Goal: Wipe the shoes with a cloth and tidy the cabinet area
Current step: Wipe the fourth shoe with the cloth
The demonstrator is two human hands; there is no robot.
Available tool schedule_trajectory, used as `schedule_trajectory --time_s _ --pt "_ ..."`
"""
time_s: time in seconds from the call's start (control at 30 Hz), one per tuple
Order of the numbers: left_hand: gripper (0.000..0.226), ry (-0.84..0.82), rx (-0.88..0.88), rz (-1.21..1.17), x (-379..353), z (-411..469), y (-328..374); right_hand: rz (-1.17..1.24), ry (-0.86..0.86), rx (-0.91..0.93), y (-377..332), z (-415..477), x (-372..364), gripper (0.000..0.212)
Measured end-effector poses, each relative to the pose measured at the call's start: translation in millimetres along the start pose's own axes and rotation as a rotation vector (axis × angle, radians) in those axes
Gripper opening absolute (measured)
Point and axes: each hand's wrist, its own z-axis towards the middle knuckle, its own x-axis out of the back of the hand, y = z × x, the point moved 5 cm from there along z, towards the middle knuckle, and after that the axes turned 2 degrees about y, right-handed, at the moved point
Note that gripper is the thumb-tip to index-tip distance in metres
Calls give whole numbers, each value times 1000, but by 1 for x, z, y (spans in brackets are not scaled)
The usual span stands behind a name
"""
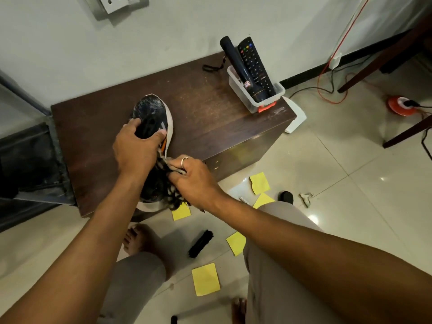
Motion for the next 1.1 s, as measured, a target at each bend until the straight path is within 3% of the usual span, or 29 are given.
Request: schedule_trajectory --time_s 0.2,0.27,0.33,0.4,0.53,0.67,0.73,0.83,0.93,1.1 --pt "63 -43 -2 -17 4 -2 -1 60 -237 -115 3 -13 5 26" --pt "60 -58 -12 -14 4 -1 -1 73 -168 -153 2 -4 18 26" --pt "58 -64 -22 -3 4 1 -3 72 43 -137 1 6 24 31" --pt "56 -59 -32 4 4 1 -3 15 140 -88 -5 12 13 35" --pt "55 -37 -32 -15 3 1 -2 -1 50 -64 -2 -2 -13 39" --pt "59 -60 -21 -1 2 1 0 -61 -107 -57 -4 -18 1 27" --pt "62 -78 -42 36 1 -2 2 -49 -22 -56 -6 -6 18 29" --pt "68 -97 -77 108 -2 -3 2 -102 254 95 -14 37 41 32" --pt "70 -121 -71 116 -3 -3 3 -277 190 260 -25 78 24 37" --pt "75 -148 -50 93 -3 0 1 -287 93 267 -5 72 6 34"
